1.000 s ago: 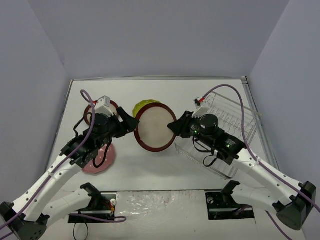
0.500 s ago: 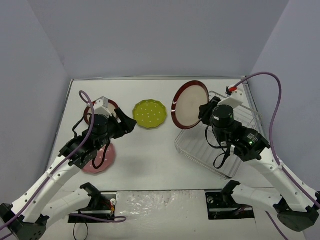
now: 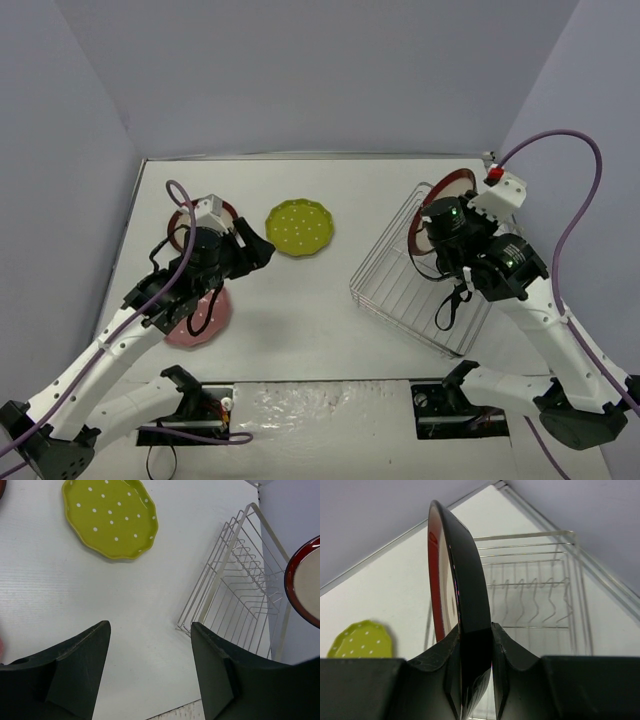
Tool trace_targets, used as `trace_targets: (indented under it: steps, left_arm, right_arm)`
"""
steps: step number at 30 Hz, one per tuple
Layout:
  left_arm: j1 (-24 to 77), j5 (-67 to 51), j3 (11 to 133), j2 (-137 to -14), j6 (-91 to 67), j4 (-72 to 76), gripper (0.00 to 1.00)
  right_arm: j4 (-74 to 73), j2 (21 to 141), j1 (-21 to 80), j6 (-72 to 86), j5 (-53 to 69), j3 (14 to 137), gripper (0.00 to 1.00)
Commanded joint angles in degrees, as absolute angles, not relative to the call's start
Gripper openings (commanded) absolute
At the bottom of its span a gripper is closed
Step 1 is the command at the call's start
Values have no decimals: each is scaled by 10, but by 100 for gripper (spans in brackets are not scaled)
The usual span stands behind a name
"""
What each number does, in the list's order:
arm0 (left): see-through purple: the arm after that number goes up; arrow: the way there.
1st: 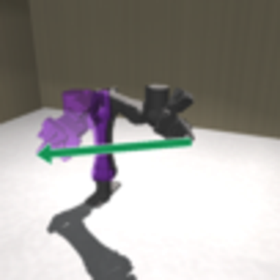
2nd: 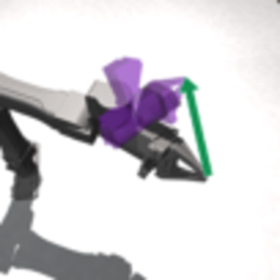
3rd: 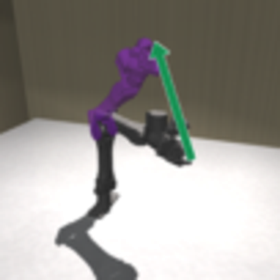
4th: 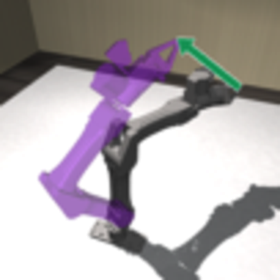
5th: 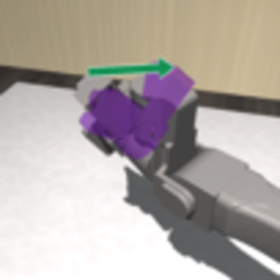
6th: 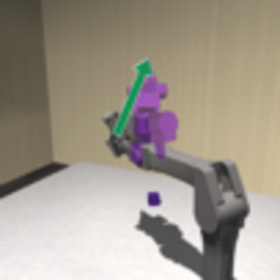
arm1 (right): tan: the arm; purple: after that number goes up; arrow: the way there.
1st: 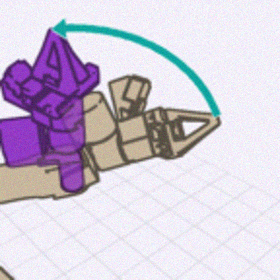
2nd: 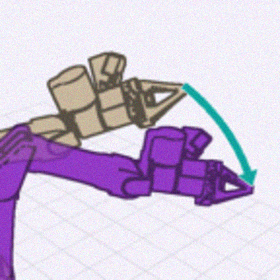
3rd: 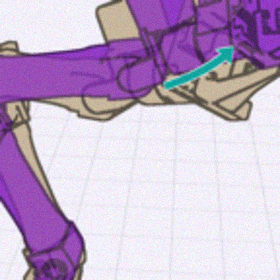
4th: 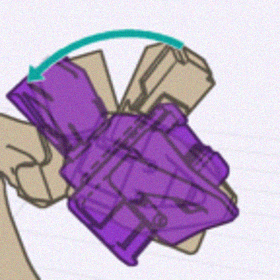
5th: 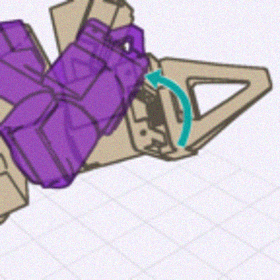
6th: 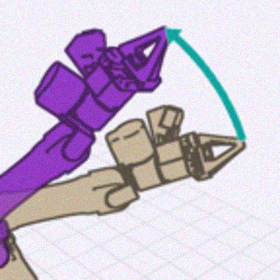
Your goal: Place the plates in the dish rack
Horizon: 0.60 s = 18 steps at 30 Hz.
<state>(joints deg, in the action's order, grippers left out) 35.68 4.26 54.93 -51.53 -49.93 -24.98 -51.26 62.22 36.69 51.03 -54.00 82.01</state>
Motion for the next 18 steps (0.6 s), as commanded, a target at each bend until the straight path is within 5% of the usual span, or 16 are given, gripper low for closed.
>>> trace_targets:
  steps: [1,7,18]
  left_arm:
    - [361,21,543,-528,-495,-197,62]
    - [360,0,518,-539,-497,-162,62]
    - [359,-33,511,-546,-488,-139,63]
  right_arm:
    - [-562,613,314,567,-622,877,0]
    - [-678,637,274,617,-626,912,0]
    - [-674,639,242,659,-617,827,0]
